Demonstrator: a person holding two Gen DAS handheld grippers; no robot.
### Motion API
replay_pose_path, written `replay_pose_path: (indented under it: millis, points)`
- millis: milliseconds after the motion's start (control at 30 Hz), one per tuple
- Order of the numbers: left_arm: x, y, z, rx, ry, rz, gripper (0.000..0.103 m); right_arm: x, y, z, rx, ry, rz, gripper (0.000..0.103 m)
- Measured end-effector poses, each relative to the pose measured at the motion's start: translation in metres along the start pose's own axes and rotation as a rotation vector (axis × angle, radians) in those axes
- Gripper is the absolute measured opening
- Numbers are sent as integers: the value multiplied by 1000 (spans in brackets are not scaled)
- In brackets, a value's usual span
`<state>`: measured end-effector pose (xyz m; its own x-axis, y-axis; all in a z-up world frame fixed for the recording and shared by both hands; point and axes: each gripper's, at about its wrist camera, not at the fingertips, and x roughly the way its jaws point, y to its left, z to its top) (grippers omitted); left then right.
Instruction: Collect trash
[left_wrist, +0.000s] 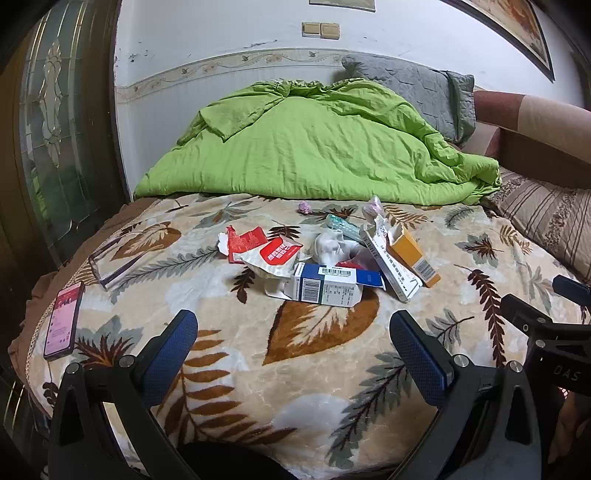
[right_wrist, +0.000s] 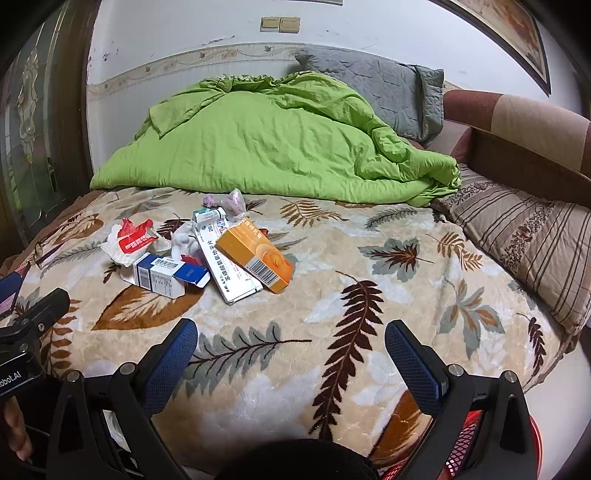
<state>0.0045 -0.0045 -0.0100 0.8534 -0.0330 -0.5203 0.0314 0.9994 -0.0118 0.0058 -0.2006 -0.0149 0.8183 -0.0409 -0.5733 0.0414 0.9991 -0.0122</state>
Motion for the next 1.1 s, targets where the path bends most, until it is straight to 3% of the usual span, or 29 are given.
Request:
replay_pose_path:
  millis: [200,733,833,967,1100]
  points:
    - [-4,0,0,-9,-3,-17,103,0,0,0,-3,1,-1,103]
    - [2,-8,-1,110,36,10,103,2,-2,-3,-4,16,21,103]
    - [11,2,6,74,90,-30,103,6,-4,-1,1,39,64,100]
    - [35,25,18,-37,205,-120,103,18,-8,2,25,99,136,87]
    - [65,48,32,-114,229,-140,99,26,-11,0,48,136,164,84]
